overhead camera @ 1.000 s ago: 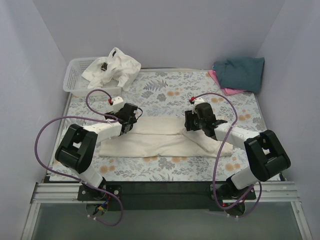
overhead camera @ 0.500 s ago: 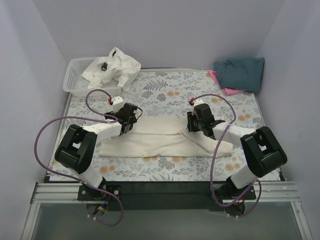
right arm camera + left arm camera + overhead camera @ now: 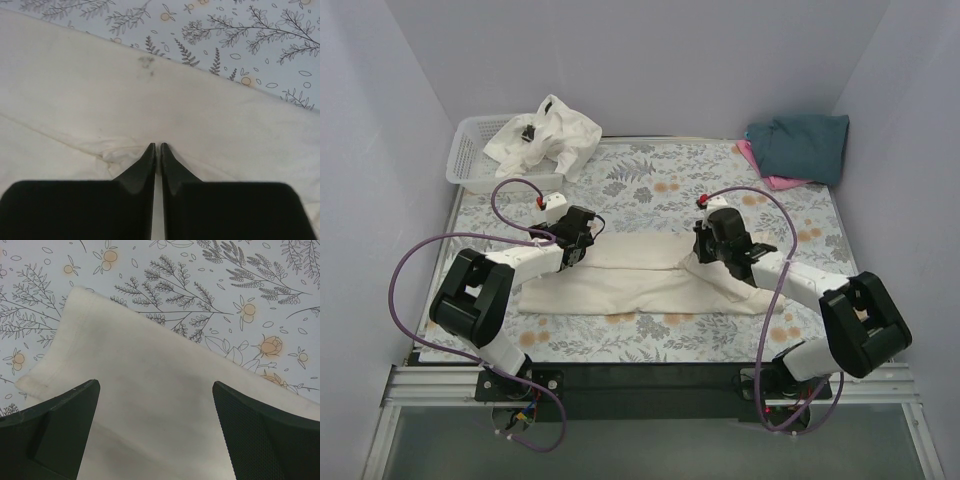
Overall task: Fold and stack the t-shirts
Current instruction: Fold the tshirt
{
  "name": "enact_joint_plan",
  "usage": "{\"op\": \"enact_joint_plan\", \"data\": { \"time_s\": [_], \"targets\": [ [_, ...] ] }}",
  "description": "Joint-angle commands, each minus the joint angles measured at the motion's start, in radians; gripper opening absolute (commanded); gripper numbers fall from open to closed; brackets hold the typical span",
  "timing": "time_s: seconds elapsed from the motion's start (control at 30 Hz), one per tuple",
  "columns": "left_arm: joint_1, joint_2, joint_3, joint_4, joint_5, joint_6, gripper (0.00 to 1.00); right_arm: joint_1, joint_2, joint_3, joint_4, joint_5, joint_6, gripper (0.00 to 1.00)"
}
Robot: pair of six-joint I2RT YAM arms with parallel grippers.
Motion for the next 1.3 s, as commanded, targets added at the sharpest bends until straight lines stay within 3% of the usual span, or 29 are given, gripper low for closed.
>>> {"op": "enact_joint_plan", "data": {
  "time_s": [0.0,0.43,0.6,0.7,0.87,1.0,1.13,1.27],
  "targets": [
    [-0.001,-0.031,-0.002,0.008,0.001,0.006,0.88,0.058,-0.085,-0.033,-0.018,0.034,0.027,0.01],
    [-0.001,-0.022,0.006,-0.004,0.024,0.004,0.88,0.242,-0.265,-0.177,-0.156,0.133,0.165,0.01],
    [-0.001,-0.023,0.006,-0.004,0.025,0.004,0.88,0.340,-0.349,-0.182,-0.238,0.137,0.220,0.12],
    [-0.003,-0.020,0.008,-0.006,0.022,0.004,0.88,0.378,-0.387,-0.200,-0.248,0.096,0.235,0.13],
    [-0.012,-0.020,0.012,-0.004,0.019,0.007,0.88,0.389,-0.434,-0.219,-0.275,0.188,0.232,0.19],
    [-0.110,-0.028,0.031,0.012,-0.016,0.038,0.89,0.386,-0.441,-0.182,-0.283,0.298,0.208,0.21],
    [-0.167,-0.037,0.044,0.028,-0.010,0.041,0.89,0.382,-0.417,-0.098,-0.272,0.411,0.163,0.23],
    [-0.194,-0.030,0.052,0.034,-0.004,0.047,0.89,0.336,-0.354,-0.064,-0.196,0.427,0.110,0.24]
  ]
}}
